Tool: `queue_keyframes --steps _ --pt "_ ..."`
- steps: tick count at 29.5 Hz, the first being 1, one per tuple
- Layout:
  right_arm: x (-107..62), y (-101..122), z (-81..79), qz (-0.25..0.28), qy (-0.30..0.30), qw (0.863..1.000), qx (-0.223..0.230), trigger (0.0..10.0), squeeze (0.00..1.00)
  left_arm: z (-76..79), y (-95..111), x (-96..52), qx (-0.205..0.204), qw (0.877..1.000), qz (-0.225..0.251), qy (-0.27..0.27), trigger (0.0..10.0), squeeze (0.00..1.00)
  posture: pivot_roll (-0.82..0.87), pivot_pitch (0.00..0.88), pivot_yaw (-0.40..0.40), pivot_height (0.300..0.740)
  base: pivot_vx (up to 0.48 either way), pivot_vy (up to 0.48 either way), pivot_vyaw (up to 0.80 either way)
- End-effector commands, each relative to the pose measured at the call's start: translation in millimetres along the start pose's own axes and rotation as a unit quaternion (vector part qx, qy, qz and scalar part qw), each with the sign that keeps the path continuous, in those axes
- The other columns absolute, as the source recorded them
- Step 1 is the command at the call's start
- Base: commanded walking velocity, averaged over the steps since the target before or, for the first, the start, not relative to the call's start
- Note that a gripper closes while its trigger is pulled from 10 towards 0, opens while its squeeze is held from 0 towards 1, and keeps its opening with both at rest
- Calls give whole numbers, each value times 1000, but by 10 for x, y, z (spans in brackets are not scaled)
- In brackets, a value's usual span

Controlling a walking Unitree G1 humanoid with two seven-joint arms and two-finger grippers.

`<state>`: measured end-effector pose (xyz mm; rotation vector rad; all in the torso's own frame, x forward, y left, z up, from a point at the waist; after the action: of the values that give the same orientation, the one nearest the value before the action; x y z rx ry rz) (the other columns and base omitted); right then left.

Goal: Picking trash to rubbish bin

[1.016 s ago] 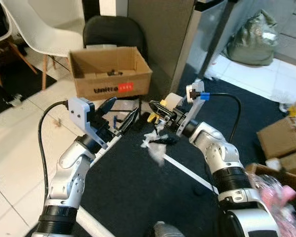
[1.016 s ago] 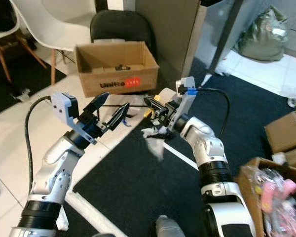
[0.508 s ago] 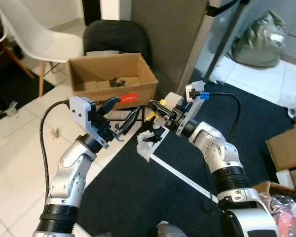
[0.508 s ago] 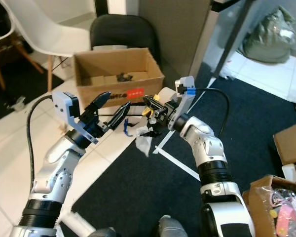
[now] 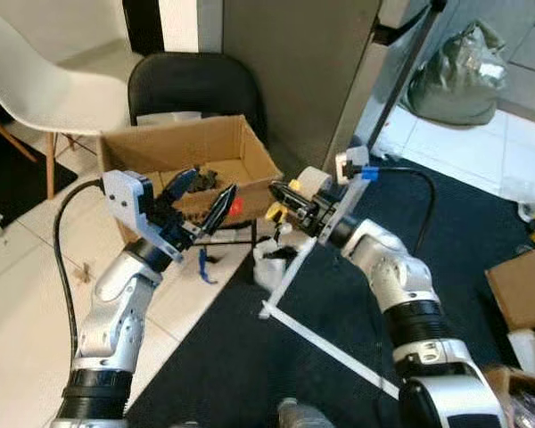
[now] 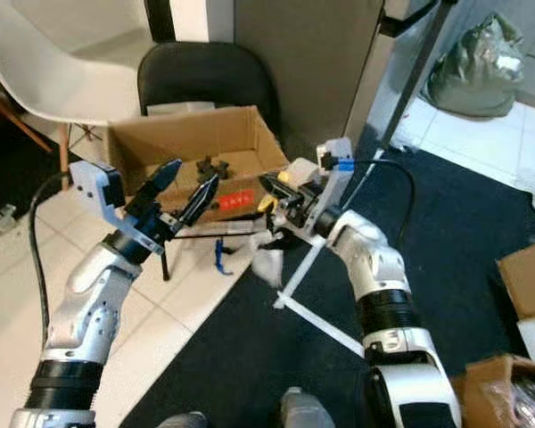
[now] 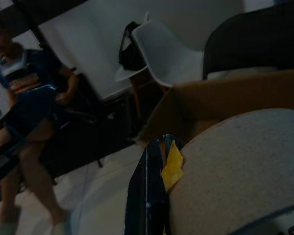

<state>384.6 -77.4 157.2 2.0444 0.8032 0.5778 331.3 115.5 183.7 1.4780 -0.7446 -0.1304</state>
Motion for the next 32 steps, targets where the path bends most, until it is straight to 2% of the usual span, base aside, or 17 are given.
queue_keyframes --steps 1,16,17,21,24,32 --pt "-12 96 0 10 0 1000 -15 10000 0 -11 32 -6 5 1000 2 -1 10000 0 -34 0 -50 740 480 0 0" --pt "9 217 -42 26 1 999 -35 10000 0 23 21 -4 2 1000 -1 -3 10000 0 -33 0 -47 740 480 0 0" --pt "30 265 -92 29 8 998 -51 10000 0 34 16 -13 2 1000 -3 -3 10000 0 -34 0 -43 740 480 0 0" --pt "44 293 -127 32 13 998 -56 10000 0 39 13 -25 1 1000 -5 -3 10000 0 -34 0 -43 740 480 0 0" --pt "123 326 -222 24 21 995 -99 10000 0 44 13 -63 2 1000 -8 -2 10000 0 -34 0 -43 740 480 0 0" --pt "246 420 -410 28 38 990 -134 10000 0 55 44 -162 10 1000 -16 2 10000 0 -13 0 -37 740 480 0 0"
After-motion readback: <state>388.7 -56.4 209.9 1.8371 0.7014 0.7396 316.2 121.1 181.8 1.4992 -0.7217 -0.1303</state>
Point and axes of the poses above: a point about 5 cm out from each wrist's last joint towards the gripper, its own x axis pointing out of the wrist towards the gripper, its own y axis along the axis of the wrist's last joint, z = x × y, the point moved 6 cm from there along x, pointing out of the wrist towards the gripper, and after that the axes turned 13 degrees about x, right-handed, at the moved point
